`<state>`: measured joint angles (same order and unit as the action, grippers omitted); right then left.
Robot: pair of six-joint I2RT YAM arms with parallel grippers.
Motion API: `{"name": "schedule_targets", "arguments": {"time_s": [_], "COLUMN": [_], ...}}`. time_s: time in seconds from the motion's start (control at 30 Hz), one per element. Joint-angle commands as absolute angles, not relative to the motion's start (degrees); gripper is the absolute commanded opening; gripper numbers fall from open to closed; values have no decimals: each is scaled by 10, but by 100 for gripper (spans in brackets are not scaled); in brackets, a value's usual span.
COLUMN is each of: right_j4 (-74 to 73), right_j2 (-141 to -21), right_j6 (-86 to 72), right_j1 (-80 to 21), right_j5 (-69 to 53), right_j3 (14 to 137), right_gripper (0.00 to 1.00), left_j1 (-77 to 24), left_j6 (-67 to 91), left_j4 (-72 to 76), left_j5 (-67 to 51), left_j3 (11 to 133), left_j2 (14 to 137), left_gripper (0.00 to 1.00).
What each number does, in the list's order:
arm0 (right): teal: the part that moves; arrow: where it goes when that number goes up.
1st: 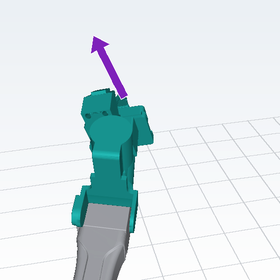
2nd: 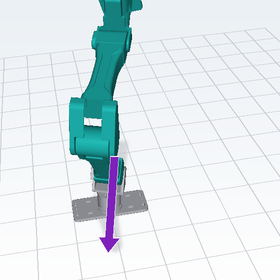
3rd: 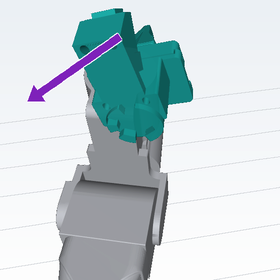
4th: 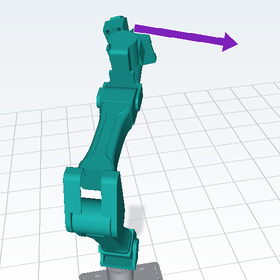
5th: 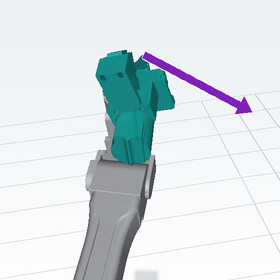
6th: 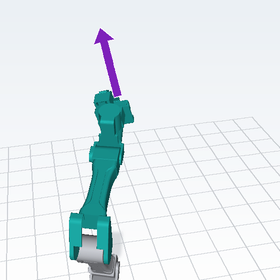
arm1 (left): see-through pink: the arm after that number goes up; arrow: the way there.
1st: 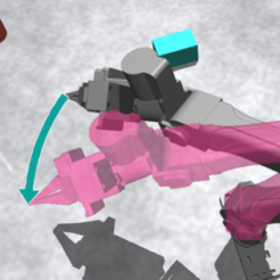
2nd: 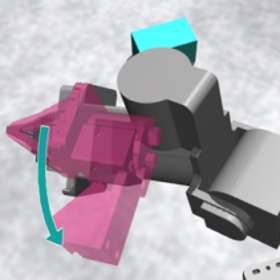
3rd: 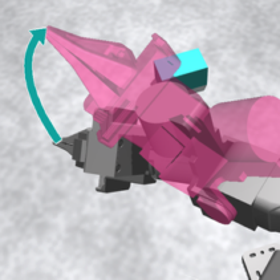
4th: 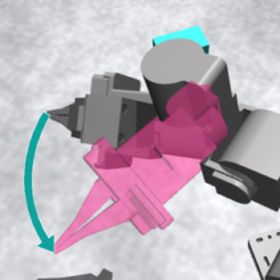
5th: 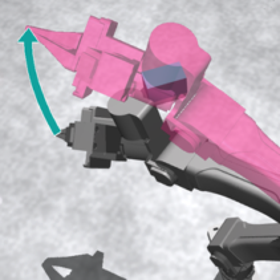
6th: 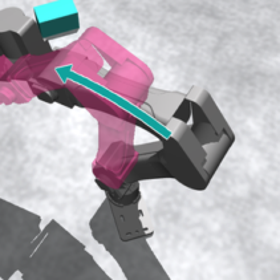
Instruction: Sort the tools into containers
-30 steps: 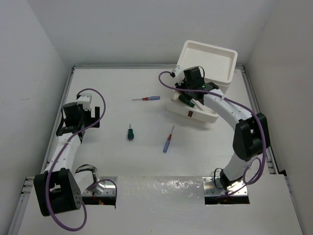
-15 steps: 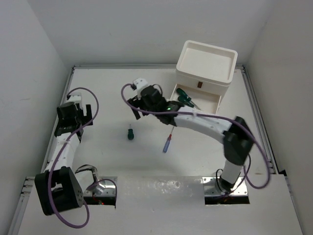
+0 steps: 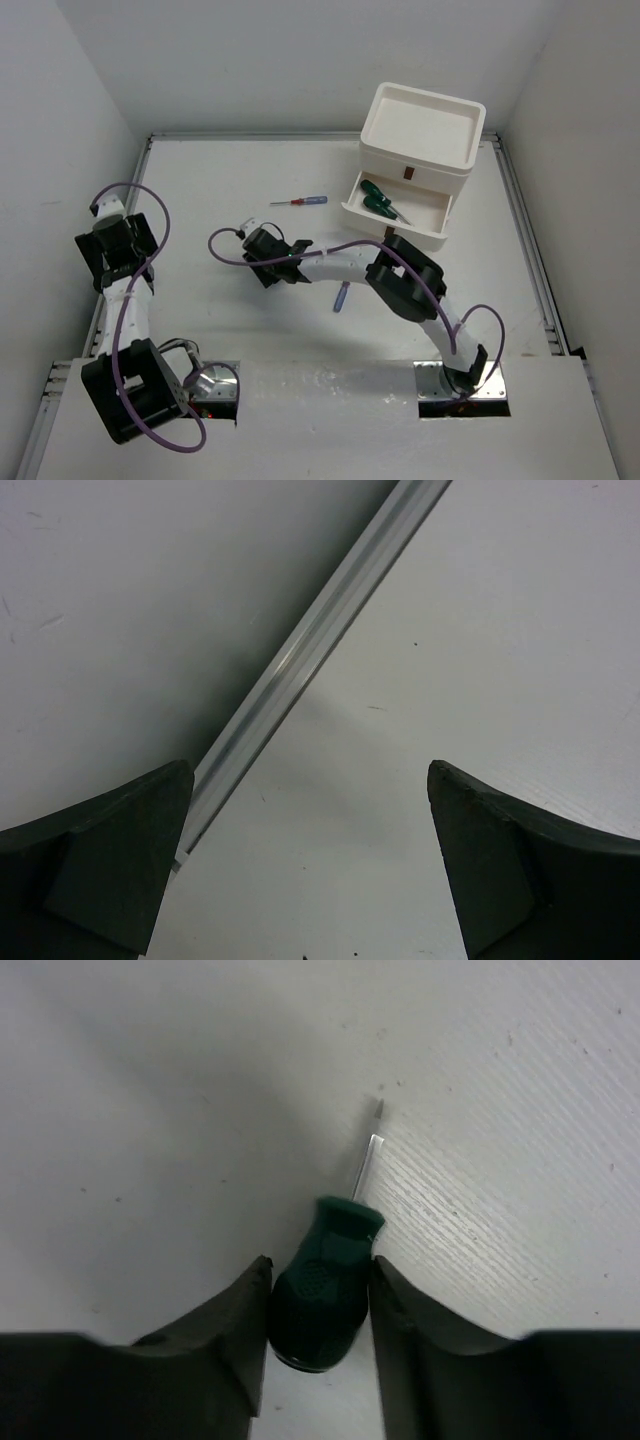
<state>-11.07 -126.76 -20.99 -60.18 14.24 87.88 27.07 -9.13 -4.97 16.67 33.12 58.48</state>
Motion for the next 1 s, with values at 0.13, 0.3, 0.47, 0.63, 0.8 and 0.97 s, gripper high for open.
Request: {"name": "schedule_targets", "arguments": {"time_s": [0.13, 0.3, 0.47, 0.63, 0.8, 0.97], "right_j4": [-61, -48, -133, -127, -144, -122], "right_j2": [-1194, -1103, -936, -829, -808, -801], "right_j6": [-238, -81, 123, 231, 276, 293], "right_j1": [-593, -592, -584, -463, -361, -316], "right_j5": [174, 110, 161, 266, 294, 305], "right_j3": [792, 770, 760, 669, 622, 575], "right_gripper": [0, 0, 0, 0, 0, 0], "left_j1": [276, 276, 276, 276, 276, 276], "left_j6": [-88, -92, -95, -96, -98, -100], "left_j4": [-25, -31, -31, -31, -31, -33], "left_j5": [151, 127, 128, 126, 120, 109], "left_j3": [324, 327, 328, 328, 326, 325], "left_j2": [563, 570, 577, 577, 571, 570], "left_gripper": [100, 100, 100, 100, 100, 100]}}
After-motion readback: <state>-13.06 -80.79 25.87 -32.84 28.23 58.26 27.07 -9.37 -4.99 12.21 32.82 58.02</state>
